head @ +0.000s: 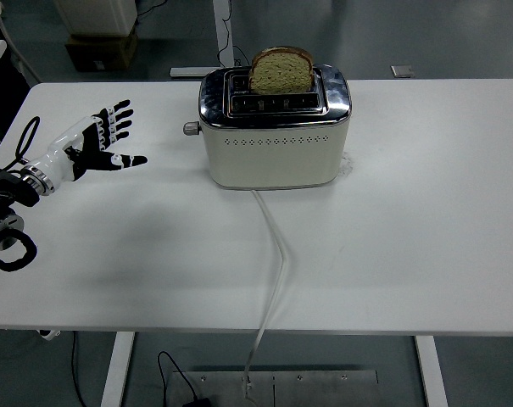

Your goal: Press down toaster

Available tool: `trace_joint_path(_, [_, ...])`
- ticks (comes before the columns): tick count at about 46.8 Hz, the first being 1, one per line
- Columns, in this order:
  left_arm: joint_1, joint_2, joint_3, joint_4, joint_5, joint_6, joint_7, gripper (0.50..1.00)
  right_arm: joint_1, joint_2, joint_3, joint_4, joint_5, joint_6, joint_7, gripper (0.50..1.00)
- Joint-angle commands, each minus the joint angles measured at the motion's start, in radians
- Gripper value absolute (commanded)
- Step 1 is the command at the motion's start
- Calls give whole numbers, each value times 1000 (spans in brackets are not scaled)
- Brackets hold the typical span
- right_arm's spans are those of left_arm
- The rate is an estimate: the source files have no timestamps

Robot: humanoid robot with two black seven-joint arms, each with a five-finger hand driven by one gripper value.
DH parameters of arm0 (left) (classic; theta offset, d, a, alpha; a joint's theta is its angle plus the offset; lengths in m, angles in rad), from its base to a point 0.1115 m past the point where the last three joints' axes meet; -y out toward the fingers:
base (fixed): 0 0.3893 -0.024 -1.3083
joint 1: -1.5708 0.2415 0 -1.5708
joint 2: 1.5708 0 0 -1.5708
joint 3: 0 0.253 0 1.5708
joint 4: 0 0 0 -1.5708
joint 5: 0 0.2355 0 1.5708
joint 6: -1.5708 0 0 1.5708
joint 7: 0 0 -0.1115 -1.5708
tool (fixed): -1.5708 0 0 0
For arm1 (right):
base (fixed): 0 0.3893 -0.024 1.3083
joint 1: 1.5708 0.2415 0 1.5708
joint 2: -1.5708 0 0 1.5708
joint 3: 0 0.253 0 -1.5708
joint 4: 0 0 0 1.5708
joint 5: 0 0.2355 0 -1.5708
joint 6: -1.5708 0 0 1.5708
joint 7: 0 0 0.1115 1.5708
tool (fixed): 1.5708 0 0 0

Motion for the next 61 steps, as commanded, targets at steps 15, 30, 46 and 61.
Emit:
trace_joint_path(15, [9,-9,-3,23,-218,8,4,1000,0,0,0,1,0,0,0,998])
trace_joint_path(30, [3,-15,-6,57,-390,11,10,1000,0,0,0,0,0,0,0,998])
trace_joint_path(46, [-12,-124,-127,156,-424,11,13,1000,0,0,0,1,0,0,0,998])
trace_joint_path(61, [-11,-207,-219,229,-494,5,15,1000,0,0,0,0,0,0,0,998])
